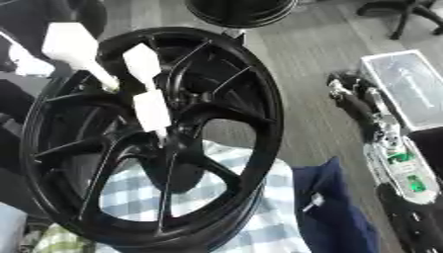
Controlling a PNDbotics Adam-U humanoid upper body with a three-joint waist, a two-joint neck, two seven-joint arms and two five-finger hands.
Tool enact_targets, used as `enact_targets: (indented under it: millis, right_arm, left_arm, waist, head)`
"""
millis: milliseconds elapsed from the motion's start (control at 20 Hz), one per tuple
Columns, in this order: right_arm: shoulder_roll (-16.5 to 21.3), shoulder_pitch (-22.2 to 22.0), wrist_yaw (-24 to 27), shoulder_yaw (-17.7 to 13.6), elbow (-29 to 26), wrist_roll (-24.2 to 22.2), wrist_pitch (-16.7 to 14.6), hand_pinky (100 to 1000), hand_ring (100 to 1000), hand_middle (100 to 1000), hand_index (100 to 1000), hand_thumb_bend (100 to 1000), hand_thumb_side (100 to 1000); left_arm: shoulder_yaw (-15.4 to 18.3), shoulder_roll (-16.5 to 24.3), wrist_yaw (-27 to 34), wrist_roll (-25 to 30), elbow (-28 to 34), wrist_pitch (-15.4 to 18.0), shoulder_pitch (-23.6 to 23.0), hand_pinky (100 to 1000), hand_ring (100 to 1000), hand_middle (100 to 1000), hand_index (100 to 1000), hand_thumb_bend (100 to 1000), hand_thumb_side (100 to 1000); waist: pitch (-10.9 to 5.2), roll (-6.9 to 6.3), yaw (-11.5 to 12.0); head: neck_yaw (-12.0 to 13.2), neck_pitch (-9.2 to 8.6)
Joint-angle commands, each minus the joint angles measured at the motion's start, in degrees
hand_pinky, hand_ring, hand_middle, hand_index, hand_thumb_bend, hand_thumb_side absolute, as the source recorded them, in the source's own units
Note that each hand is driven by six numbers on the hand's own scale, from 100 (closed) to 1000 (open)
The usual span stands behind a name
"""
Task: Pull the pin out of the wheel hub.
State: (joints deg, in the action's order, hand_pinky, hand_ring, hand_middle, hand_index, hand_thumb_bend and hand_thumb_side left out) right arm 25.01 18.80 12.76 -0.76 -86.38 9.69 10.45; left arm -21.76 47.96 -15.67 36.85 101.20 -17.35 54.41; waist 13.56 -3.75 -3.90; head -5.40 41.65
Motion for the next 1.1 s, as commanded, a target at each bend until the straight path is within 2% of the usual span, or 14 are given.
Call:
enact_targets:
  millis: [50, 100, 150, 200, 300, 450, 650, 800, 850, 900, 950, 1000, 1050, 1100]
  right_arm:
    - [1.82, 0.51, -0.29, -0.95, -0.57, 0.39, -0.22, 832, 747, 702, 795, 171, 482]
    - [1.87, 0.54, -0.26, -1.03, -0.61, 0.48, -0.24, 832, 747, 702, 795, 175, 482]
    - [1.91, 0.56, -0.23, -1.12, -0.64, 0.56, -0.26, 832, 747, 702, 796, 180, 480]
    - [1.92, 0.60, -0.20, -1.19, -0.67, 0.63, -0.28, 832, 747, 702, 796, 168, 483]
    - [1.96, 0.67, -0.16, -1.33, -0.72, 0.75, -0.31, 832, 747, 702, 796, 168, 483]
    - [1.96, 0.84, -0.14, -1.32, -0.77, 0.78, -0.29, 832, 747, 702, 796, 167, 483]
    - [2.05, 0.89, -0.13, -1.50, -0.82, 0.94, -0.31, 832, 747, 702, 796, 167, 483]
    - [2.08, 0.85, -0.07, -1.68, -0.85, 1.13, -0.35, 832, 747, 702, 796, 164, 486]
    - [2.09, 0.84, -0.06, -1.78, -0.86, 1.23, -0.37, 832, 747, 702, 795, 166, 482]
    - [2.09, 0.83, -0.03, -1.84, -0.88, 1.31, -0.38, 832, 747, 702, 796, 154, 500]
    - [2.09, 0.82, -0.01, -1.92, -0.89, 1.40, -0.40, 832, 747, 702, 796, 166, 482]
    - [2.11, 0.82, 0.02, -1.98, -0.90, 1.47, -0.41, 832, 747, 702, 796, 166, 482]
    - [2.12, 0.82, 0.04, -2.04, -0.92, 1.53, -0.42, 832, 747, 702, 796, 165, 482]
    - [2.13, 0.82, 0.07, -2.08, -0.92, 1.59, -0.43, 832, 747, 702, 796, 165, 483]
  left_arm:
    - [5.83, 6.19, 1.87, -3.15, 2.88, -1.06, -2.48, 704, 588, 552, 425, 474, 124]
    - [7.34, 7.48, 2.53, -4.12, 3.42, -1.34, -4.04, 704, 587, 552, 427, 476, 124]
    - [8.82, 8.75, 2.95, -5.06, 3.78, -1.71, -5.56, 703, 586, 551, 427, 397, 100]
    - [10.35, 9.85, 3.56, -6.02, 4.16, -1.98, -7.12, 703, 585, 550, 428, 484, 123]
    - [13.43, 11.86, 4.72, -8.14, 4.53, -2.39, -10.56, 704, 585, 550, 431, 489, 124]
    - [18.09, 14.50, 6.60, -15.49, 5.57, -2.52, -20.16, 703, 583, 550, 437, 502, 120]
    - [22.29, 15.30, 8.32, -20.91, 3.16, -2.27, -27.90, 704, 585, 553, 457, 516, 115]
    - [24.72, 15.02, 8.67, -23.28, 0.63, -2.03, -31.69, 708, 593, 564, 485, 495, 100]
    - [25.42, 14.86, 8.51, -23.79, -0.35, -2.04, -32.79, 713, 603, 575, 509, 523, 142]
    - [25.94, 14.68, 8.40, -24.09, -1.17, -2.01, -33.57, 719, 616, 587, 509, 523, 142]
    - [26.36, 14.39, 8.38, -23.97, -2.00, -1.90, -34.40, 728, 634, 613, 617, 538, 205]
    - [26.73, 14.14, 8.32, -23.55, -2.72, -1.57, -35.11, 732, 641, 622, 640, 545, 223]
    - [27.01, 13.89, 8.22, -22.88, -3.39, -1.14, -35.77, 754, 689, 685, 746, 591, 295]
    - [27.29, 13.68, 8.01, -22.08, -3.98, -0.62, -36.33, 769, 714, 713, 777, 619, 337]
  waist:
    - [-0.74, 0.33, 0.33]
    - [-0.66, 0.37, 0.47]
    - [-0.57, 0.45, 0.70]
    - [-0.49, 0.52, 0.86]
    - [-0.33, 0.66, 1.20]
    - [-0.21, 0.81, 1.21]
    - [-0.08, 1.02, 1.51]
    - [-0.01, 1.10, 1.69]
    - [0.01, 1.11, 1.74]
    - [0.02, 1.12, 1.76]
    - [0.03, 1.14, 1.81]
    - [0.03, 1.14, 1.84]
    - [0.05, 1.15, 1.88]
    - [0.06, 1.16, 1.93]
  head:
    - [-0.58, -0.48]
    - [-0.69, -0.54]
    - [-0.91, -0.61]
    - [-1.05, -0.67]
    - [-1.30, -0.78]
    - [-1.18, -0.96]
    - [-1.44, -1.04]
    - [-1.60, -1.05]
    - [-1.69, -1.04]
    - [-1.75, -1.03]
    - [-1.82, -1.03]
    - [-1.85, -1.05]
    - [-1.86, -1.09]
    - [-1.88, -1.09]
